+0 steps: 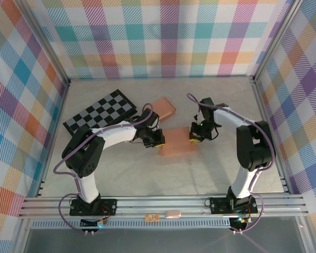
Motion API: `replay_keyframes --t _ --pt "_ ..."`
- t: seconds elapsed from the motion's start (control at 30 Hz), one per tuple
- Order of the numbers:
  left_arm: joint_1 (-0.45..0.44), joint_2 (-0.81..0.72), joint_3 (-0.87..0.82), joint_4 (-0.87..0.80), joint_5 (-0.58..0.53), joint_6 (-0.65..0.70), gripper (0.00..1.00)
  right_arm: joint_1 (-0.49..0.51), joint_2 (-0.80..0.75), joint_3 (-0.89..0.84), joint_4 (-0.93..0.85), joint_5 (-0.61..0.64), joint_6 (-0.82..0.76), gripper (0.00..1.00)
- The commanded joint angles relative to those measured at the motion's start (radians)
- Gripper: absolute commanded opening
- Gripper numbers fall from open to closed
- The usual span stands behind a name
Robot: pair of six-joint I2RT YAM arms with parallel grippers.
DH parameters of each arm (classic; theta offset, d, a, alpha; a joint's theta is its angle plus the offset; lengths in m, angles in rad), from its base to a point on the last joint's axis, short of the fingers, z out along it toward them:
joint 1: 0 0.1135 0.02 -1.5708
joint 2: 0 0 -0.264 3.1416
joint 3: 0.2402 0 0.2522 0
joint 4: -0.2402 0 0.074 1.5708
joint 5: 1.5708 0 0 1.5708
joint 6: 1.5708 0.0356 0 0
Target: Fold the paper box
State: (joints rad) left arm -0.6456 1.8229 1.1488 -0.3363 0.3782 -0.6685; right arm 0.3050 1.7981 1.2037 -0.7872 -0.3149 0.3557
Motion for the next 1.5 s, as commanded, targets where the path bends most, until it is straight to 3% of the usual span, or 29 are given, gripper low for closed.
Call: replay_keyframes --t 0.0,0.2,0.57,0.77,1.03,1.47 --pt "0.001 0.013 -0.012 -0.041 -0.014 0.033 0.07 0.014 -0.012 -0.002 -0.005 -0.011 -0.012 0.17" --pt "0.003 0.000 -0.030 -0.055 -0.023 0.061 0.04 -0.020 -0.047 0.023 -0.011 -0.093 -0.065 0.44" --pt "0.024 -0.017 -0.074 -0.038 -0.001 0.084 0.03 -0.131 -0.029 -0.046 0.064 -0.254 -0.111 0.64" --pt "0.040 -0.012 -0.094 -0.031 0.014 0.094 0.02 -0.139 0.012 -0.061 0.138 -0.389 -0.121 0.68" --pt "0.069 -0.006 -0.123 -0.014 0.038 0.096 0.01 -0.137 0.031 -0.115 0.202 -0.418 -0.119 0.72" --pt "0.084 0.019 -0.116 0.001 0.055 0.093 0.01 -0.108 0.047 -0.190 0.402 -0.578 -0.001 0.69"
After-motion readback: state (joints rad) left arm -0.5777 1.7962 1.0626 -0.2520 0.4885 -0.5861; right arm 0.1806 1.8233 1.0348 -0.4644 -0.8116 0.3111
